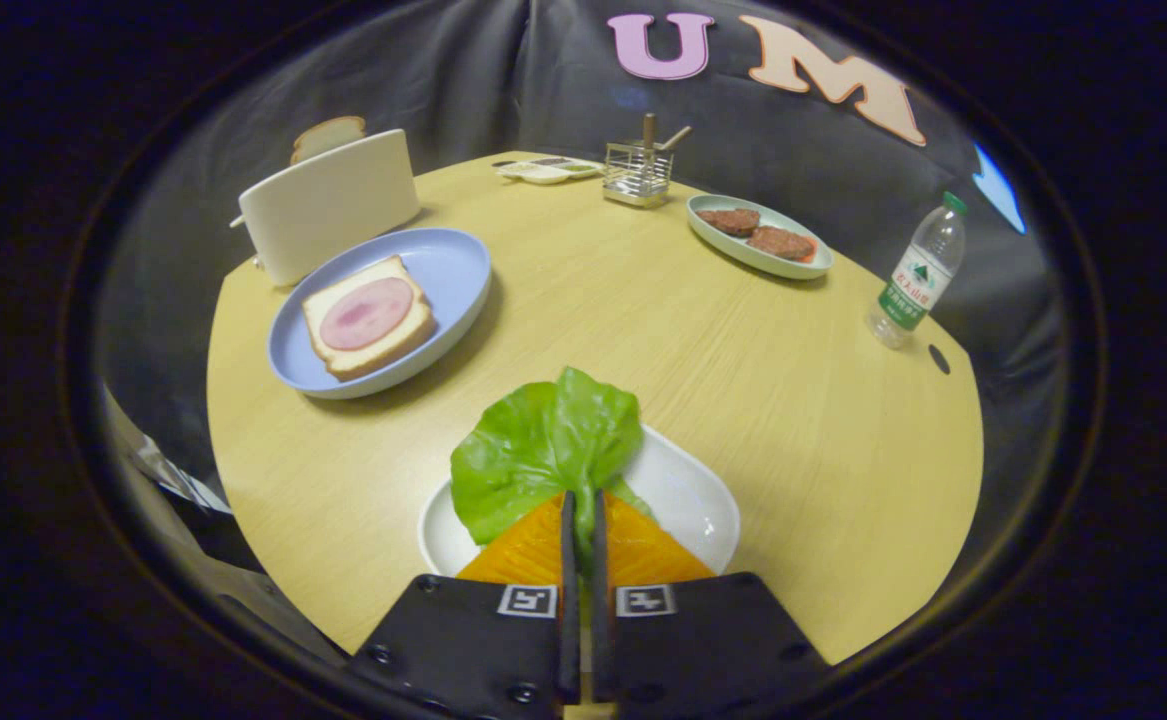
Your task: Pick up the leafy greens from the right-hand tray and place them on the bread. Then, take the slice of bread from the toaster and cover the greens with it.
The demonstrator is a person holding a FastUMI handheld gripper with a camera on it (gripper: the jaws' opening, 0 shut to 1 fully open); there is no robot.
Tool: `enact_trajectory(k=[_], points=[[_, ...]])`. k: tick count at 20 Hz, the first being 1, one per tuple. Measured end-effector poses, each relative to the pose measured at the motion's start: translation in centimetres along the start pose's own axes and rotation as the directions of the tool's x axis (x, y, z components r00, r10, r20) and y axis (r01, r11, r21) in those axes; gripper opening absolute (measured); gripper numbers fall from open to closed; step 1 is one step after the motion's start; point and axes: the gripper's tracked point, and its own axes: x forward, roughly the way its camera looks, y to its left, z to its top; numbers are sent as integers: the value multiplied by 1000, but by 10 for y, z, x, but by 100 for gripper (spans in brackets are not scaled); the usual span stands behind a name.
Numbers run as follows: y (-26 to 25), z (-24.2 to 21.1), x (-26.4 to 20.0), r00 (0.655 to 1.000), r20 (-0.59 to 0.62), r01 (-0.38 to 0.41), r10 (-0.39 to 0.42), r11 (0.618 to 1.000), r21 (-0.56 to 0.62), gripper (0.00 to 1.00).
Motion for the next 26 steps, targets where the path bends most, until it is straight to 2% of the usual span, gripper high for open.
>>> enact_trajectory(k=[1,3,4,14,26], points=[[2,-5,-3,1000,-6,2,-2,1000,5,8],[4,-4,-5,1000,5,16,-16,1000,-2,8],[1,3,-8,999,26,27,-27,1000,-3,4],[18,43,-48,995,75,66,-66,998,7,4],[79,98,-63,992,127,20,-15,999,-39,6]])
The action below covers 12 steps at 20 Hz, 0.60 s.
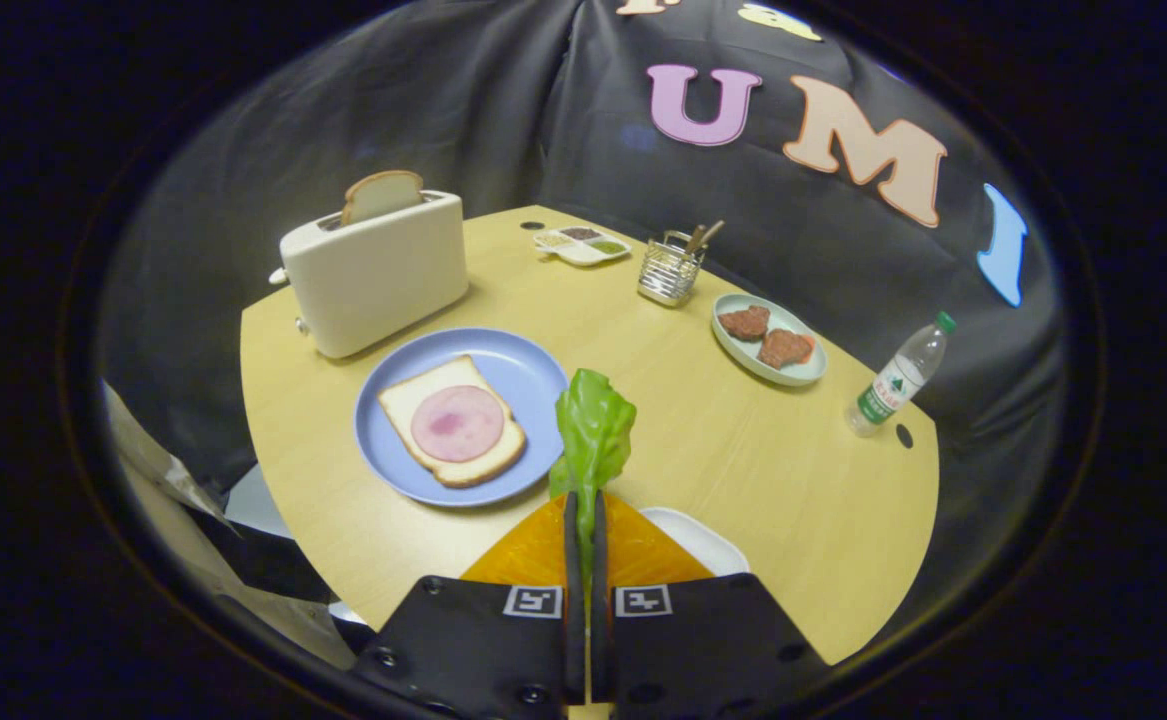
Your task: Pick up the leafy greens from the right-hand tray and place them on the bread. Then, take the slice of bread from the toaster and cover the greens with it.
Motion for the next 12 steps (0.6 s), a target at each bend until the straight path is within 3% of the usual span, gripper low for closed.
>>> enact_trajectory(k=[12], points=[[67,36,19,995,13,-102,102,994,-46,11]])
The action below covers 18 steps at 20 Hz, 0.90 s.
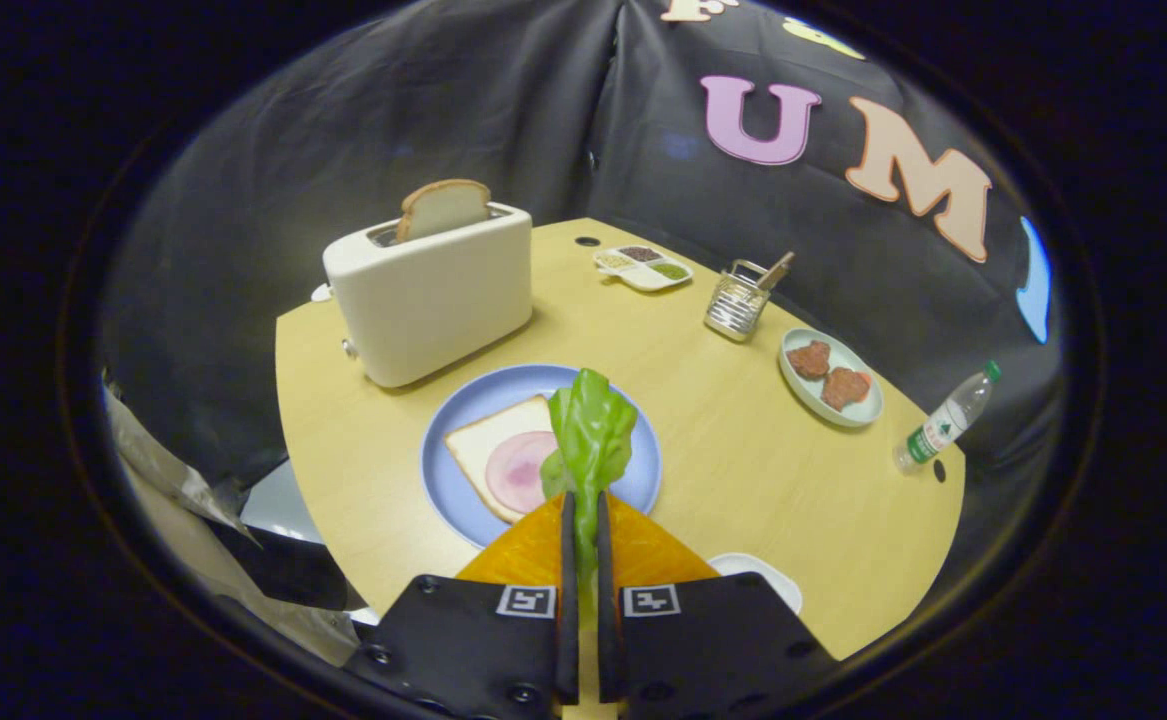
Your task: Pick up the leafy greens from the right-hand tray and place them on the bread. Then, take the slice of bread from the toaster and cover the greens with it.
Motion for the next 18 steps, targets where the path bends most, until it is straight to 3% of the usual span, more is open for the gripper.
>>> enact_trajectory(k=[12,18], points=[[47,20,43,996,-18,-84,84,996,-13,11],[60,17,57,993,-52,-107,106,994,-11,20]])
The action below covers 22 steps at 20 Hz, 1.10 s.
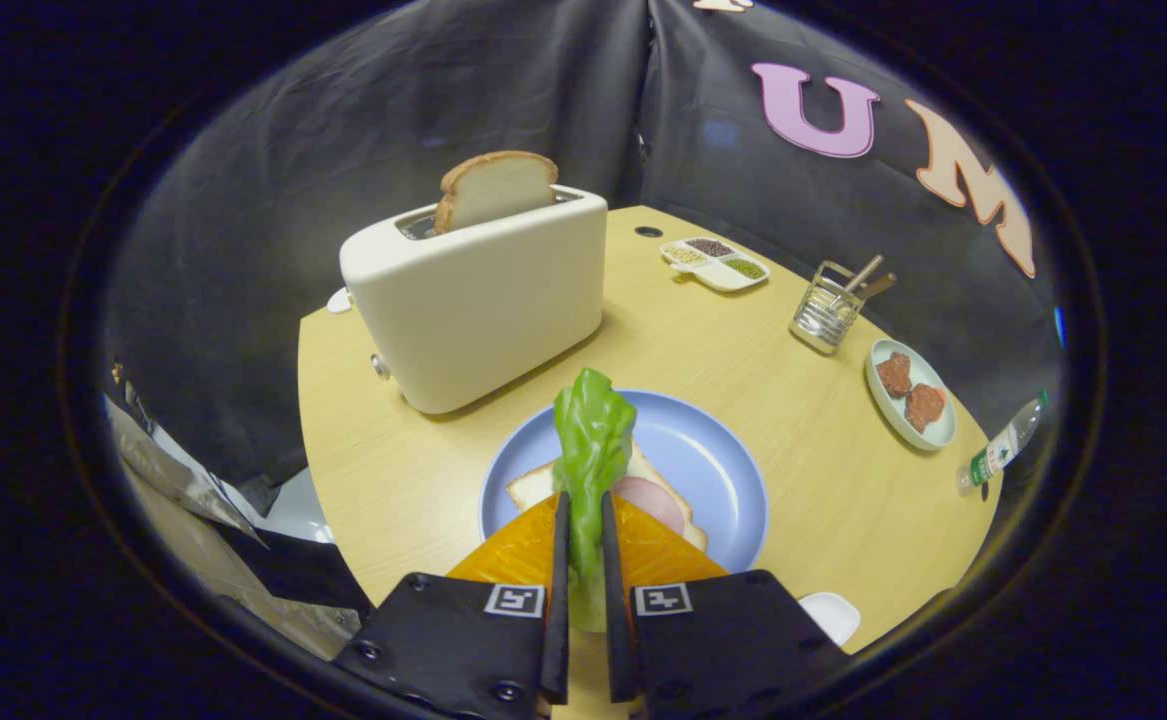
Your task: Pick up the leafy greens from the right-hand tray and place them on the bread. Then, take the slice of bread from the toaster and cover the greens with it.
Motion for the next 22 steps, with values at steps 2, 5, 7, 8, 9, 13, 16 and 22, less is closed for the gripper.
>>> enact_trajectory(k=[2,5,7,8,9,13,16,22], points=[[0,-4,5,1000,-17,5,-5,1000,1,26],[-6,-6,10,999,-24,28,-28,1000,5,34],[-12,-7,11,998,-34,50,-50,999,3,44],[-16,-8,12,997,-33,64,-64,998,3,52],[-17,-7,12,997,-31,70,-70,998,8,59],[-17,-1,9,997,-23,70,-69,997,32,90],[-17,9,2,996,-8,87,-87,995,38,100],[-15,46,-21,994,25,107,-109,991,83,100]])
